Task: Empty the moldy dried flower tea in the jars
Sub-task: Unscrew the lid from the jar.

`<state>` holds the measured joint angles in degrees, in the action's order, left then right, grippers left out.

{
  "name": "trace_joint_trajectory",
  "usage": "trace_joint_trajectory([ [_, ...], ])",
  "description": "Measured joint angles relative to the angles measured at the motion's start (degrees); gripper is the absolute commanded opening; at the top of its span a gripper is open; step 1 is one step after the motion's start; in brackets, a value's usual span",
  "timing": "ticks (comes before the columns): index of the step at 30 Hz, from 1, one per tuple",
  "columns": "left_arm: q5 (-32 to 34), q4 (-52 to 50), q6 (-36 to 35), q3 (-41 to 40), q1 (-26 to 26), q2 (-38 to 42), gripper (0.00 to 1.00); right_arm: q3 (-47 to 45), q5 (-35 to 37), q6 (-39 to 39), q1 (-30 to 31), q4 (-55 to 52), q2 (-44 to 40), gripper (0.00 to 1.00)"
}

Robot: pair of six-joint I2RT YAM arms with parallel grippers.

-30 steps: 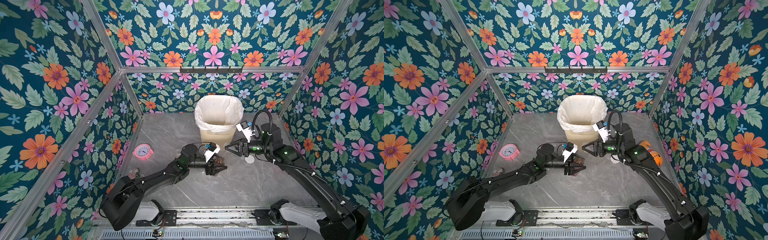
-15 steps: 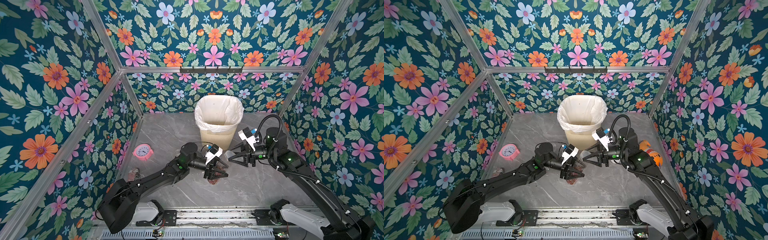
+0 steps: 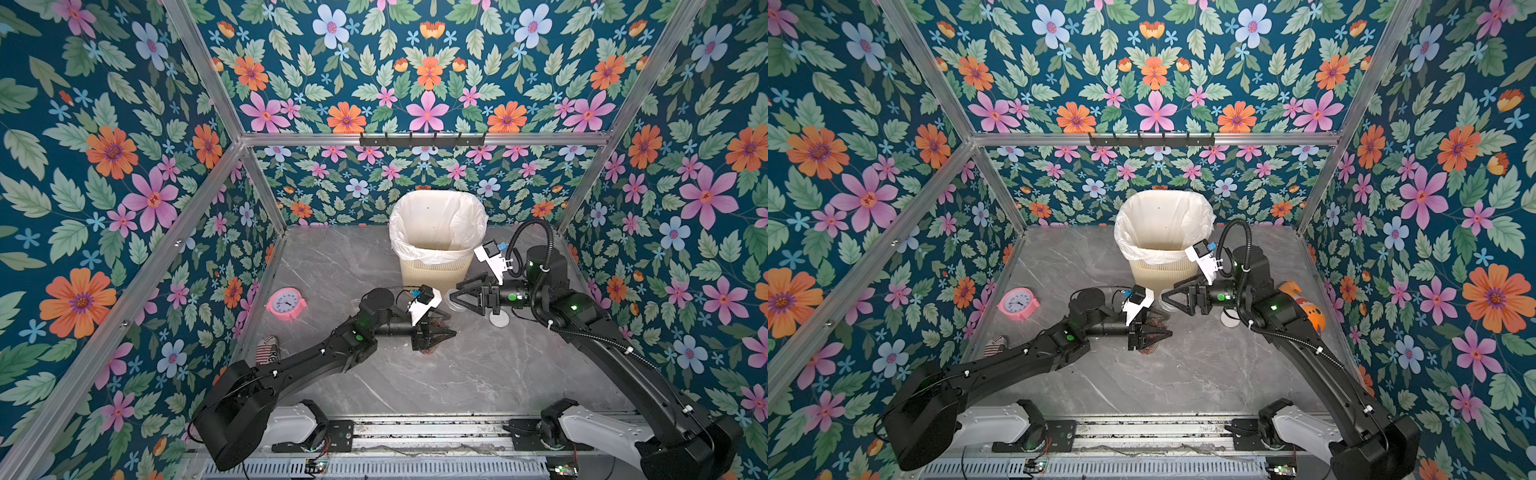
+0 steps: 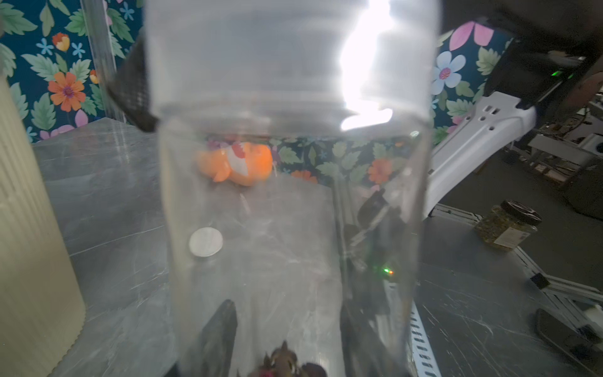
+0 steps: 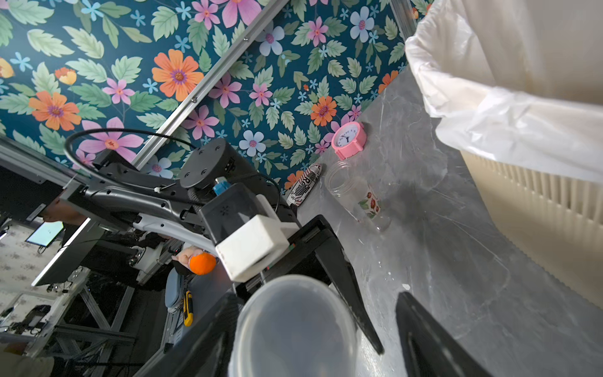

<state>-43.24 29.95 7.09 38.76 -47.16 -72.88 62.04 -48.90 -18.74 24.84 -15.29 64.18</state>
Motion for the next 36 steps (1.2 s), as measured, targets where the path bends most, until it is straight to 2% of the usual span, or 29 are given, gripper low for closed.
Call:
trace_joint_trajectory([
  [11,5.3,-1.7,-1.5,0.0,0.0,-1.2,0.32,1.7,4.7,-0.3,2.3,-3.8,1.8,0.73],
  [16,6.3,-2.4,-1.5,0.3,0.0,-1.1,0.28,1.7,5.9,-0.2,2.5,-5.0,2.6,0.59],
  [21,5.4,-3.2,-1.4,0.3,0.0,-1.1,0.31,1.7,5.6,1.5,2.5,-6.1,2.3,0.50],
  [24,1.8,-3.0,-1.1,0.7,0.2,-1.3,0.30,0.9,3.0,4.5,2.3,-6.2,1.2,0.50],
  [31,-13.5,-4.2,2.4,3.2,0.6,-2.4,0.30,-1.9,-8.4,16.2,0.7,-5.9,-2.5,0.45],
  [34,-19.3,-3.8,4.9,3.5,0.6,-2.7,0.28,-2.5,-13.7,20.0,0.3,-5.9,-2.9,0.46],
  [36,-21.5,-4.1,5.6,3.5,0.6,-2.5,0.27,-3.1,-16.4,21.9,0.2,-5.8,-3.3,0.50],
])
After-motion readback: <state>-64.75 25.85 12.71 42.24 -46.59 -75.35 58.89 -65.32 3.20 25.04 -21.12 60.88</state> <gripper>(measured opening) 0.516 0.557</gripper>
